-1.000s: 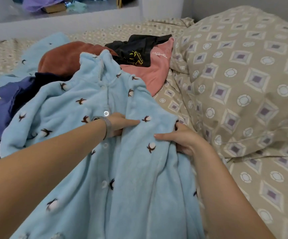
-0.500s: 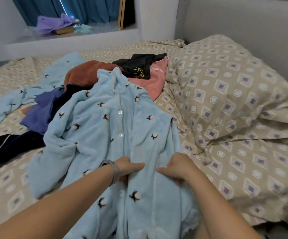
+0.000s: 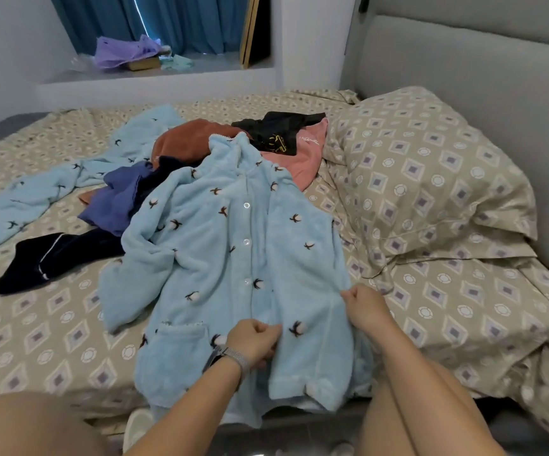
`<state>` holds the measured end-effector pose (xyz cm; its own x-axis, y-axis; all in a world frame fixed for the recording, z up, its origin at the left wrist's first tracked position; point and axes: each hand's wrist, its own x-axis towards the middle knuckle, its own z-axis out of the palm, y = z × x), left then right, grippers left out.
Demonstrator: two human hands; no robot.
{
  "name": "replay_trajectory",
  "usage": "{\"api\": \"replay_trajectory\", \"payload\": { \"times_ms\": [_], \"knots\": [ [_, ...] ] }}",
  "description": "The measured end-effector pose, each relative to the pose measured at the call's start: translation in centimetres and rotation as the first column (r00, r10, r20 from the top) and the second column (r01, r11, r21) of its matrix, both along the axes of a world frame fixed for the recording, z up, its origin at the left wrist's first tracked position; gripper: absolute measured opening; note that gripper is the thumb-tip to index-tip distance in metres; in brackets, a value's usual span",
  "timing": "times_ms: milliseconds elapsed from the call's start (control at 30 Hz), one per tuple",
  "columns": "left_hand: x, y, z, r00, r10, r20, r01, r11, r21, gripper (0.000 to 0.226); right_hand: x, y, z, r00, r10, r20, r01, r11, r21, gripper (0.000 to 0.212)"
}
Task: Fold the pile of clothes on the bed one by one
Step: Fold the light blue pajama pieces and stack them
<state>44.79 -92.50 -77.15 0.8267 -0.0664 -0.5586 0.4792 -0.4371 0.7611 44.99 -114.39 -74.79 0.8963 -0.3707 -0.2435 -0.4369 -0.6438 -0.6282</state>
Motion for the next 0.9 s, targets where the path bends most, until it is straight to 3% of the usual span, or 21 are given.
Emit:
{"api": "replay_trajectory", "payload": {
  "times_ms": [67,133,233,300,467,633,767,900],
  "knots": [
    [-1.1,0.2,0.2,0.992,-0.119,-0.050,0.121,0.992,0.047,0.039,-0.9,-0.7,-0.2,0.999,-0.029,-0.013,0.030,0.997,0.065,0.023],
    [-1.6,0.3,0.5,0.989,-0.126,-0.076,0.129,0.991,0.038,0.048,-1.8,-0.4,-0.5,0.997,-0.005,-0.079,0.015,0.992,0.129,0.033],
    [-1.7,-0.2,1.3,0.996,-0.068,-0.065,0.068,0.998,-0.009,0.056,-3.1,0.8,-0.4,0.976,0.088,-0.200,-0.076,0.995,0.064,0.043],
    [-1.6,-0.6,1.2,0.996,-0.093,0.000,0.093,0.995,0.034,0.054,-3.5,1.1,-0.8,0.963,0.094,-0.251,-0.084,0.995,0.050,0.065],
    [-1.0,-0.7,0.0,0.978,-0.199,0.064,0.185,0.966,0.181,0.025,-3.4,0.3,-0.9,0.953,0.068,-0.296,-0.071,0.997,0.002,0.053],
    [-0.8,-1.0,-0.4,0.978,-0.202,0.047,0.193,0.970,0.151,0.039,-3.2,0.5,-1.4,0.948,0.067,-0.312,-0.059,0.998,0.034,0.058],
    [-0.6,-1.1,-1.1,0.995,-0.094,0.023,0.095,0.995,-0.011,0.043,-3.2,0.7,-1.4,0.944,0.111,-0.310,-0.089,0.992,0.086,0.077],
    [-0.6,-1.2,-1.5,0.986,-0.160,-0.035,0.156,0.983,-0.093,0.045,-3.1,-0.8,-1.3,0.932,0.068,-0.356,-0.002,0.984,0.181,0.056]
  ]
}}
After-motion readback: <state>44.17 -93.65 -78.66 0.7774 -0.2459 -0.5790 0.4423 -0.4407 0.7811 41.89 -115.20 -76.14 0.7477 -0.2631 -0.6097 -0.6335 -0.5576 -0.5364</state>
